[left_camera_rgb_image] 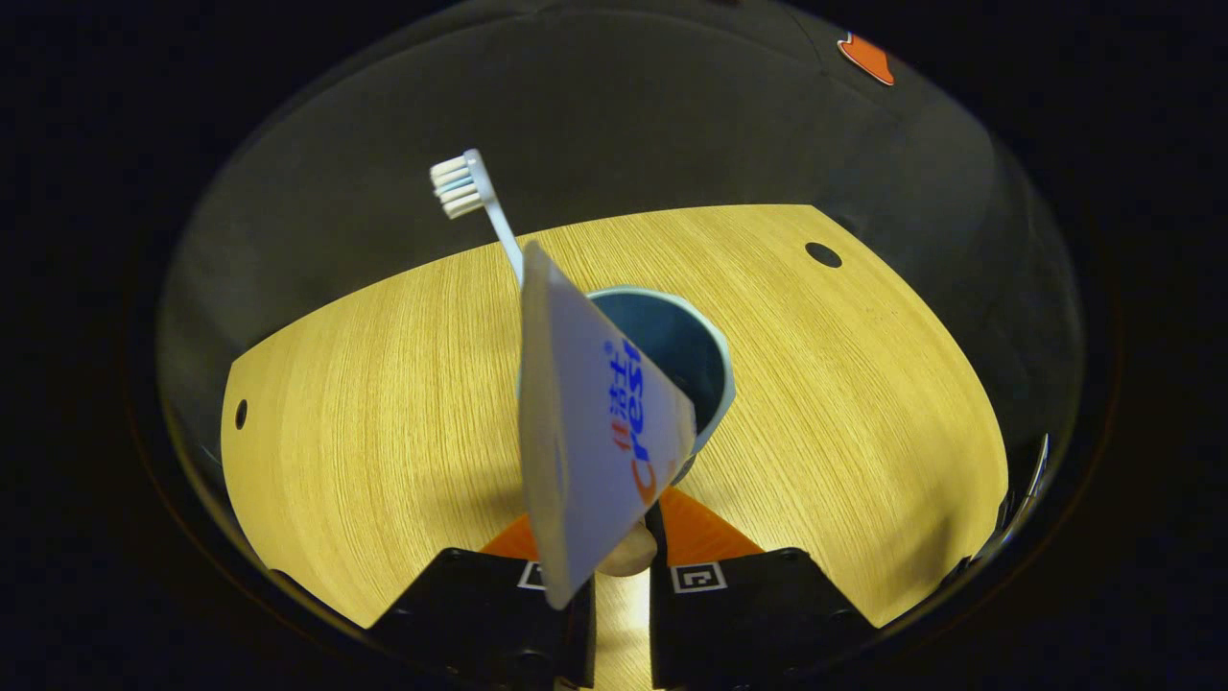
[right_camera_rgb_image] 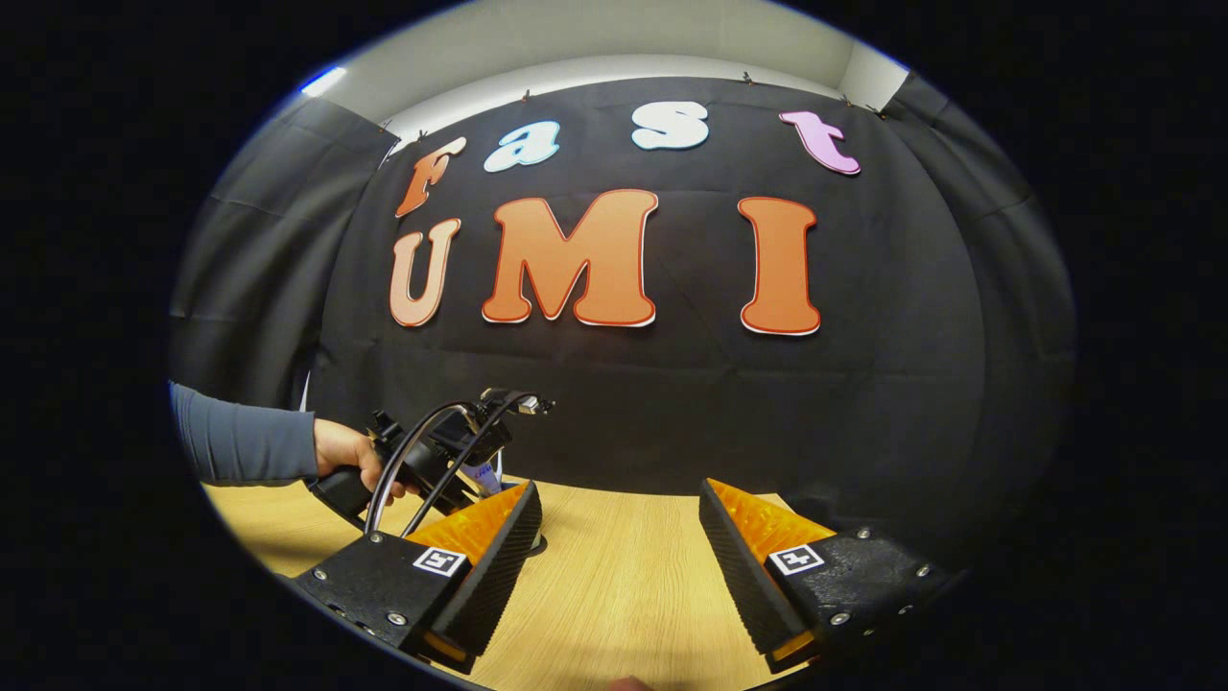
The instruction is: Put the toothbrush and toothpaste on the desktop into the cup, then pick up the cup and place it on the coaster on the desktop.
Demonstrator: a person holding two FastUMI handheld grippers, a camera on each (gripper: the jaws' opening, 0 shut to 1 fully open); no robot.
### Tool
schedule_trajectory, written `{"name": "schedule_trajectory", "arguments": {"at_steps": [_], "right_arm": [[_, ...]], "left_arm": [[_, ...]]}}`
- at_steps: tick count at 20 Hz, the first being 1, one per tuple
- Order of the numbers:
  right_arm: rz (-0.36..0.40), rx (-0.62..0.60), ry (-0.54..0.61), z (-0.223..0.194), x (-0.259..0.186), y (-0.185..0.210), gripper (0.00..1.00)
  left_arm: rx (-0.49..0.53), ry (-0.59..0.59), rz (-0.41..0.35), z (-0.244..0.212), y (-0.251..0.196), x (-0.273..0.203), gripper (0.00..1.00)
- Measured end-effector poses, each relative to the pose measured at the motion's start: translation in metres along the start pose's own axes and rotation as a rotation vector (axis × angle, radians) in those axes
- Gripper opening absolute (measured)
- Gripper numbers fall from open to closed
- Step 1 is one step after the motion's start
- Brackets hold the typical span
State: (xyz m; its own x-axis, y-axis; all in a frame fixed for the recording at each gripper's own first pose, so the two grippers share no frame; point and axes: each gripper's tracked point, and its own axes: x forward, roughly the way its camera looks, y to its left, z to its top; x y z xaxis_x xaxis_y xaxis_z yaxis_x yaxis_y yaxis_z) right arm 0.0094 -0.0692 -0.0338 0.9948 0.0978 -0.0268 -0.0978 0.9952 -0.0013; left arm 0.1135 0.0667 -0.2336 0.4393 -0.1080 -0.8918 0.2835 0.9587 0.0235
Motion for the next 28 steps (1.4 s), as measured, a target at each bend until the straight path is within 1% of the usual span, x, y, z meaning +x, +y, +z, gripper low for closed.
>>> {"name": "schedule_trajectory", "arguments": {"at_steps": [2, 4, 5, 6, 7, 9, 12, 15, 17, 19, 21, 25, 28], "right_arm": [[-0.003, -0.002, 0.007, -0.004, 0.001, 0.001, 0.99], [-0.006, 0.008, 0.013, -0.005, 0.003, 0.002, 0.99], [-0.007, 0.013, 0.011, -0.004, 0.004, 0.003, 0.99], [-0.010, 0.017, 0.005, -0.002, 0.005, 0.004, 0.99], [-0.011, 0.019, -0.003, 0.001, 0.007, 0.006, 0.99], [-0.005, 0.016, -0.013, 0.005, 0.009, 0.013, 0.99], [-0.001, -0.004, -0.025, 0.010, 0.014, 0.023, 0.99], [-0.002, -0.003, -0.046, 0.021, 0.021, 0.037, 0.99], [-0.012, -0.018, -0.071, 0.027, 0.027, 0.046, 0.99], [-0.011, -0.037, -0.095, 0.033, 0.030, 0.059, 0.99], [0.005, -0.044, -0.115, 0.039, 0.032, 0.074, 0.99], [0.027, -0.045, -0.163, 0.049, 0.038, 0.099, 0.99], [0.039, -0.050, -0.182, 0.049, 0.044, 0.115, 0.99]], "left_arm": [[0.021, -0.018, 0.025, 0.000, 0.002, -0.004, 0.31], [0.063, -0.062, 0.041, -0.002, 0.009, -0.004, 0.66], [0.069, -0.080, 0.037, -0.002, 0.010, -0.005, 0.84], [0.066, -0.100, 0.028, -0.002, 0.010, -0.006, 0.85], [0.060, -0.125, 0.021, -0.007, 0.014, -0.005, 0.94], [0.044, -0.177, 0.048, -0.002, 0.022, -0.015, 0.99], [-0.010, -0.267, 0.066, -0.001, 0.030, -0.038, 0.99], [-0.033, -0.387, 0.128, 0.001, 0.047, -0.071, 0.99], [-0.055, -0.472, 0.144, 0.000, 0.056, -0.093, 0.99], [-0.055, -0.558, 0.188, 0.004, 0.067, -0.111, 0.98], [-0.053, -0.648, 0.254, 0.009, 0.081, -0.119, 0.98], [-0.101, -0.851, 0.332, 0.021, 0.100, -0.143, 0.98], [-0.112, -0.971, 0.346, 0.016, 0.105, -0.161, 0.98]]}}
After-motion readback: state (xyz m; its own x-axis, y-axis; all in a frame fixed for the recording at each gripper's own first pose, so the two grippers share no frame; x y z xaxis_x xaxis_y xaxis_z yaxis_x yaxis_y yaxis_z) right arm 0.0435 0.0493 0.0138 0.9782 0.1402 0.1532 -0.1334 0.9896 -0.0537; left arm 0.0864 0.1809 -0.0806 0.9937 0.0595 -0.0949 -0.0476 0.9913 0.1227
